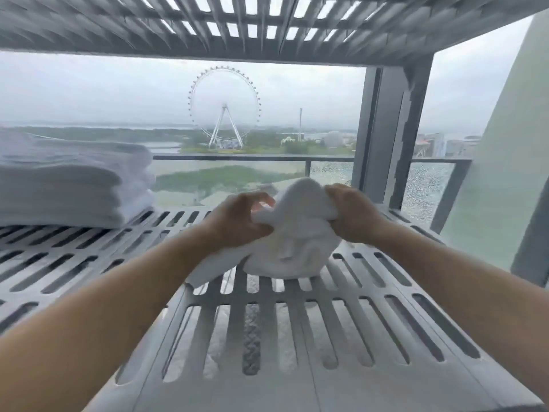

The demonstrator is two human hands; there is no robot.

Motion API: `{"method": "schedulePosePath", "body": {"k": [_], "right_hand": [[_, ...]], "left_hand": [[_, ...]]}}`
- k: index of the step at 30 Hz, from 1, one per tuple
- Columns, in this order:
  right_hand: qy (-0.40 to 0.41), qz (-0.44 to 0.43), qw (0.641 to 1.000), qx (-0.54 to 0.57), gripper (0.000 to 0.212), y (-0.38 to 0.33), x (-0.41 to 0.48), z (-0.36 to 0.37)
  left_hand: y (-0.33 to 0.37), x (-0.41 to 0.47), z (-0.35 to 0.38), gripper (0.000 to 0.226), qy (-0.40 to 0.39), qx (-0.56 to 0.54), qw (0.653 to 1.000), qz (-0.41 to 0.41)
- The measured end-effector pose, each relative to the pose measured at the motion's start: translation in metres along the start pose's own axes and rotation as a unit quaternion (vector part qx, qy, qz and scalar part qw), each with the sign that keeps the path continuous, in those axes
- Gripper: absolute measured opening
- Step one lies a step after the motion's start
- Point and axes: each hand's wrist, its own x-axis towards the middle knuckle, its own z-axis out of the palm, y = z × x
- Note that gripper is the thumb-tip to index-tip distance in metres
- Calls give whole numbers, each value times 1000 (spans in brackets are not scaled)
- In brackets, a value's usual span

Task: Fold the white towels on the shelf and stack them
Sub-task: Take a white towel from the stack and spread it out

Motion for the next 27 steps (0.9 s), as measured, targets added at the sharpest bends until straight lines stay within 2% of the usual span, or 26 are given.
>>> {"method": "schedulePosePath", "body": {"k": [1, 2, 3, 5, 7, 8, 10, 12, 14, 17, 19, 22, 27], "right_hand": [[7, 17, 1000, -5, 36, 14, 1, -3], [13, 44, 999, -1, 45, 25, 2, -5], [28, 69, 997, 18, 56, 30, 2, -6], [100, 41, 991, 81, 63, 23, -5, -4], [159, -64, 981, 89, 50, 9, -18, 3], [161, -111, 978, 66, 43, 4, -25, 9], [106, -164, 981, -11, 44, 0, -36, 23], [14, -162, 984, -78, 58, 4, -38, 34], [-34, -141, 985, -90, 62, 6, -34, 37], [-75, -126, 987, -60, 56, 7, -30, 36], [-97, -115, 989, -7, 64, 10, -28, 33], [-102, -121, 987, 13, 71, 14, -24, 28], [-111, -145, 983, -19, 76, 11, -18, 25]], "left_hand": [[10, 3, 3, 40, 17, 0, 1000, -16], [19, 6, 8, 42, 51, 44, 997, -31], [27, 6, 14, 45, 107, 134, 985, -31], [36, 3, 27, 44, 218, 352, 910, 38], [38, -4, 40, 35, 233, 461, 847, 128], [36, -7, 45, 33, 207, 476, 843, 140], [27, -10, 55, 27, 165, 454, 870, 103], [20, -12, 61, 23, 160, 400, 899, 77], [16, -11, 63, 34, 155, 377, 911, 63], [8, -10, 60, 60, 96, 416, 904, -18], [0, -12, 56, 71, 52, 429, 899, -68], [-4, -14, 50, 73, 57, 411, 906, -83], [2, -17, 43, 70, 9, 430, 896, -106]]}}
